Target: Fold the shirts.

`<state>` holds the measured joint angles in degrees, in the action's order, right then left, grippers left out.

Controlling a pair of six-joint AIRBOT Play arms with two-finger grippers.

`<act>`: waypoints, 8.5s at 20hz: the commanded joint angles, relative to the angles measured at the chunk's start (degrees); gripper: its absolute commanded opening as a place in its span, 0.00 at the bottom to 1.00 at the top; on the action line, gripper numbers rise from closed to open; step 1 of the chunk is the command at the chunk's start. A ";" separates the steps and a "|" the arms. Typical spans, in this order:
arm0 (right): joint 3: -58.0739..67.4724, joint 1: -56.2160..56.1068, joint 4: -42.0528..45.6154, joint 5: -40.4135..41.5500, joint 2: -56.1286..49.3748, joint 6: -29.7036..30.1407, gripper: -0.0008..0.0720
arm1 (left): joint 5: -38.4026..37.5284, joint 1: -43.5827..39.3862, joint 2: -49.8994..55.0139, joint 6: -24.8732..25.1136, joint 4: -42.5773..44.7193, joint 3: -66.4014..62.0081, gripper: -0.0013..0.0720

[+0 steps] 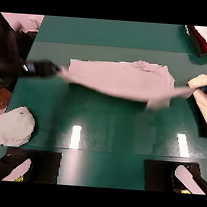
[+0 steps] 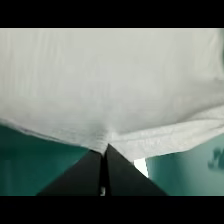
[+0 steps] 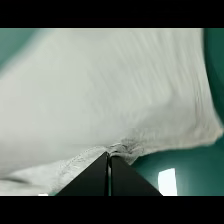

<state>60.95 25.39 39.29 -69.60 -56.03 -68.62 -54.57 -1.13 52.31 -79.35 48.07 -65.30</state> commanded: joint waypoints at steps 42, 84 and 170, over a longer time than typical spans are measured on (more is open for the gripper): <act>46.49 -22.14 32.50 5.64 -45.81 -16.83 0.02 | 20.59 0.00 34.82 -0.04 10.34 -13.94 0.05; -4.02 -11.28 9.81 -10.08 -9.55 -2.84 0.48 | -11.30 16.81 12.04 10.86 -6.47 36.41 0.74; 17.86 -18.73 21.38 -8.07 -28.96 -11.52 0.56 | -3.74 8.00 27.50 10.80 -13.44 3.61 0.94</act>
<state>76.40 4.21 65.67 -75.22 -83.66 -81.49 -53.74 6.90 79.40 -68.79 36.12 -59.11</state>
